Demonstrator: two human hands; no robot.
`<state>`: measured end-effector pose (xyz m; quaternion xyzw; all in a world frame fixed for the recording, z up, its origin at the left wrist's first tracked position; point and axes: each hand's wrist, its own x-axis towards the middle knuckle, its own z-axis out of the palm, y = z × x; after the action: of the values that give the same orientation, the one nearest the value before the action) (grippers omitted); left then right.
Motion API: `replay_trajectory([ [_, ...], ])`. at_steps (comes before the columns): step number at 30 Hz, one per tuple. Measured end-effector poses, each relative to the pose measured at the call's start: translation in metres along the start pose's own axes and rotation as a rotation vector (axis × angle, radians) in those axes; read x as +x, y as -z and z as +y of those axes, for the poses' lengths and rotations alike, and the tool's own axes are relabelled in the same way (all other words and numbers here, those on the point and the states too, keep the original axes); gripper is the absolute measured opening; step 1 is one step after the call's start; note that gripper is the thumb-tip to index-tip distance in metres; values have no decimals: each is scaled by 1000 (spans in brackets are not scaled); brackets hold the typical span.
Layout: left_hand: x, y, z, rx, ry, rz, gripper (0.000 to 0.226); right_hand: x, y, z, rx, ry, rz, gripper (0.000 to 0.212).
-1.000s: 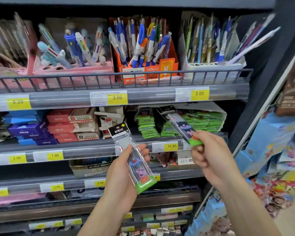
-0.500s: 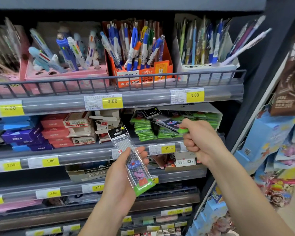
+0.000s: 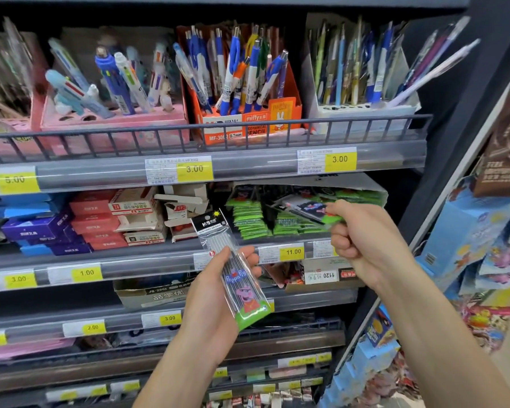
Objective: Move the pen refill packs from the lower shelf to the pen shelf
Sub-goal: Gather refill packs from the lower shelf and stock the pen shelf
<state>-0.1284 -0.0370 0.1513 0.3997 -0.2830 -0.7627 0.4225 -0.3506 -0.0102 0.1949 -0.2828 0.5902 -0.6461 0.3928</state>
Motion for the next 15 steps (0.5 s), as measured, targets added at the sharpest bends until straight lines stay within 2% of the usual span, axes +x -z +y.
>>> replay_trajectory([
  [6,-1,-6,-3,19,24,16,41,24,-25,8,-27,65,27,9],
  [11,-1,-9,-6,40,41,21,40,43,-44,27,-108,149,263,28],
  [13,-1,-9,-7,40,39,30,40,45,-50,34,-129,222,333,24],
  [15,-1,-9,-7,35,36,32,40,44,-52,37,-77,279,334,16],
])
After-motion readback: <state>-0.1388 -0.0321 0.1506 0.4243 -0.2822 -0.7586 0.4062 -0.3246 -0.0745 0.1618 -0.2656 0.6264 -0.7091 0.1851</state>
